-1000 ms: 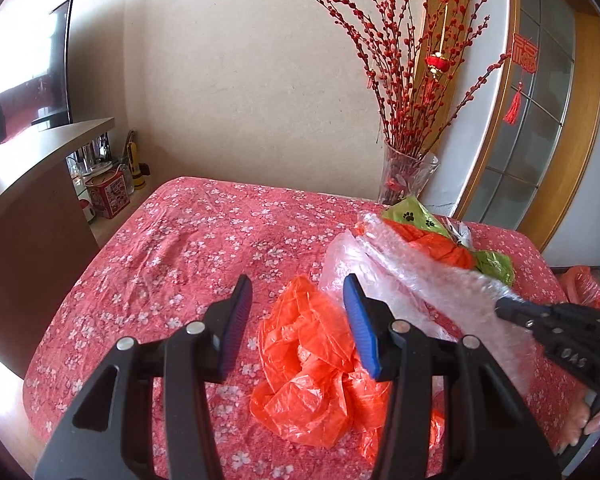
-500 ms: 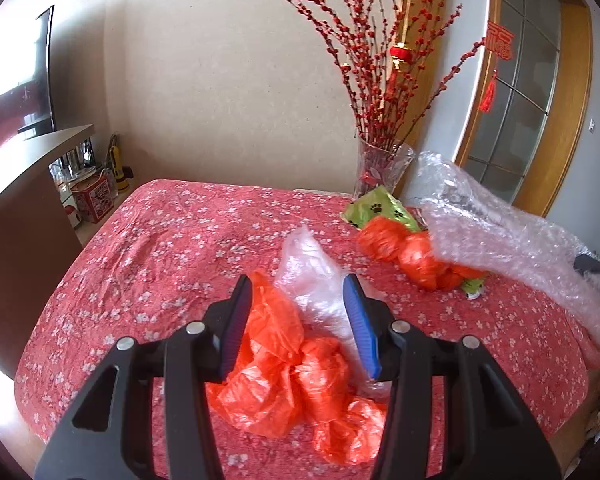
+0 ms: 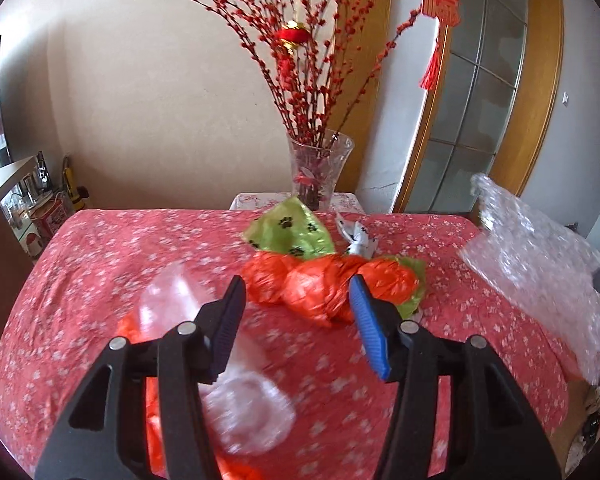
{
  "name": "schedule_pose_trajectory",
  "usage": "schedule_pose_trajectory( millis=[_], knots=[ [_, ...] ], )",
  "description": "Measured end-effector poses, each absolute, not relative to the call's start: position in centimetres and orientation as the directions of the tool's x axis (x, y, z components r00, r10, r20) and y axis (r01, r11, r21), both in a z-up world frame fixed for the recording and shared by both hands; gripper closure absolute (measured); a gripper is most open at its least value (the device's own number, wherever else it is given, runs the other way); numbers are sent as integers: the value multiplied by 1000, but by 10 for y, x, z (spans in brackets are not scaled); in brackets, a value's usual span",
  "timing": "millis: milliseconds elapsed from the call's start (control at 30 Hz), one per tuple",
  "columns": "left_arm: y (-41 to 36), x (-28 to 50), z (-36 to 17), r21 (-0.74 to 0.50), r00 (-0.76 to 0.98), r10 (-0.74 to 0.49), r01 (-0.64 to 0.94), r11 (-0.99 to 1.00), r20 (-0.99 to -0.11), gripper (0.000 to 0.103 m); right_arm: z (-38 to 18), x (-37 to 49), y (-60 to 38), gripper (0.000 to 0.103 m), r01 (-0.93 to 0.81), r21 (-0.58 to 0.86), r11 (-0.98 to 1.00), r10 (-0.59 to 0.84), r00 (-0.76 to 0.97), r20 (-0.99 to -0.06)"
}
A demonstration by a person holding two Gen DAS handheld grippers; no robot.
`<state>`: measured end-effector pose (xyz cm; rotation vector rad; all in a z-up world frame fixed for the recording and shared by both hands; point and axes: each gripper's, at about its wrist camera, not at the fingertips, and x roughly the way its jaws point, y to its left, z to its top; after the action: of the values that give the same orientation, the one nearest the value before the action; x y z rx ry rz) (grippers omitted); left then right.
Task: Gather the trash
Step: 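Grasp the orange plastic bag with the left gripper while the right lifts the bubble wrap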
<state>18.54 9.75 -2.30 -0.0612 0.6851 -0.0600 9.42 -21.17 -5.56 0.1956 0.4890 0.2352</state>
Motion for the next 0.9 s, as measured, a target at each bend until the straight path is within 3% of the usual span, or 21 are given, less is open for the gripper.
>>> schedule_pose_trajectory(
  millis=[200, 300, 500, 733, 900],
  knots=[
    [68, 231, -31, -45, 734, -56, 35, 998, -677, 39, -70, 92, -240, 100, -119, 254, 960, 229, 857, -462],
    [63, 249, -44, 3, 705, -25, 38, 999, -709, 37, -76, 92, -248, 100, -104, 265, 959, 222, 855, -469],
    [63, 254, -74, -18, 655, -52, 58, 998, -754, 34, -83, 97, -257, 100, -94, 291, 952, 228, 851, -472],
    [60, 259, -86, -57, 642, -92, 75, 996, -761, 35, -86, 96, -260, 100, -85, 307, 948, 230, 850, -474],
    [57, 259, -88, -48, 653, -95, 90, 995, -751, 48, -89, 99, -265, 100, -75, 328, 942, 235, 844, -482]
  ],
)
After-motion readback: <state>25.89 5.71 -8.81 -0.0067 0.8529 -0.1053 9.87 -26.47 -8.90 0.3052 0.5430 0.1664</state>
